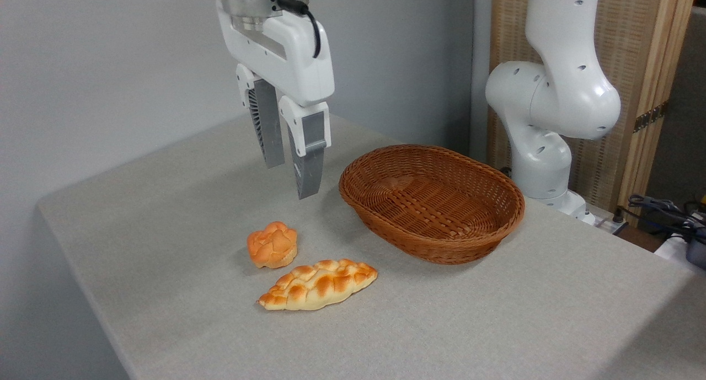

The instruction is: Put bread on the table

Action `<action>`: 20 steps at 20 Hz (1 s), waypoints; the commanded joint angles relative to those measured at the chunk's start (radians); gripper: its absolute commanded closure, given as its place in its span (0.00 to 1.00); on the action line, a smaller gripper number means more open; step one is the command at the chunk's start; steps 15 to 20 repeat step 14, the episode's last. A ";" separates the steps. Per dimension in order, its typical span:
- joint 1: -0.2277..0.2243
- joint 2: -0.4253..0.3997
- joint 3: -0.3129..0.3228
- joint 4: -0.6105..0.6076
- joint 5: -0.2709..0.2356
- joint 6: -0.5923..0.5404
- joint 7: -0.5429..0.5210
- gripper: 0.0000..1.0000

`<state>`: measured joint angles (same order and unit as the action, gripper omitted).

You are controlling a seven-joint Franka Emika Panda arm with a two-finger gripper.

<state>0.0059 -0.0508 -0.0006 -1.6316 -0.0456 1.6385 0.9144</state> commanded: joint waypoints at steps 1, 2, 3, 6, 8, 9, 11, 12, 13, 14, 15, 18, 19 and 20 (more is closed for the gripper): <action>0.034 0.017 -0.056 0.027 0.036 -0.029 -0.038 0.00; 0.034 0.017 -0.056 0.026 0.036 -0.031 -0.052 0.00; 0.034 0.017 -0.056 0.024 0.036 -0.034 -0.064 0.00; 0.034 0.017 -0.052 0.024 0.036 -0.074 -0.072 0.00; 0.028 0.017 -0.049 0.024 0.033 -0.086 -0.094 0.00; 0.028 0.017 -0.049 0.022 0.033 -0.086 -0.100 0.00; 0.026 0.017 -0.045 0.022 0.027 -0.085 -0.098 0.00; 0.028 0.017 -0.044 0.022 0.023 -0.085 -0.097 0.00; 0.028 0.016 -0.042 0.024 0.023 -0.085 -0.098 0.00; 0.026 0.016 -0.041 0.024 0.021 -0.085 -0.097 0.00; 0.026 0.016 -0.041 0.024 0.021 -0.085 -0.097 0.00; 0.026 0.016 -0.041 0.024 0.021 -0.085 -0.097 0.00; 0.026 0.016 -0.041 0.024 0.021 -0.085 -0.097 0.00; 0.026 0.016 -0.041 0.024 0.021 -0.085 -0.097 0.00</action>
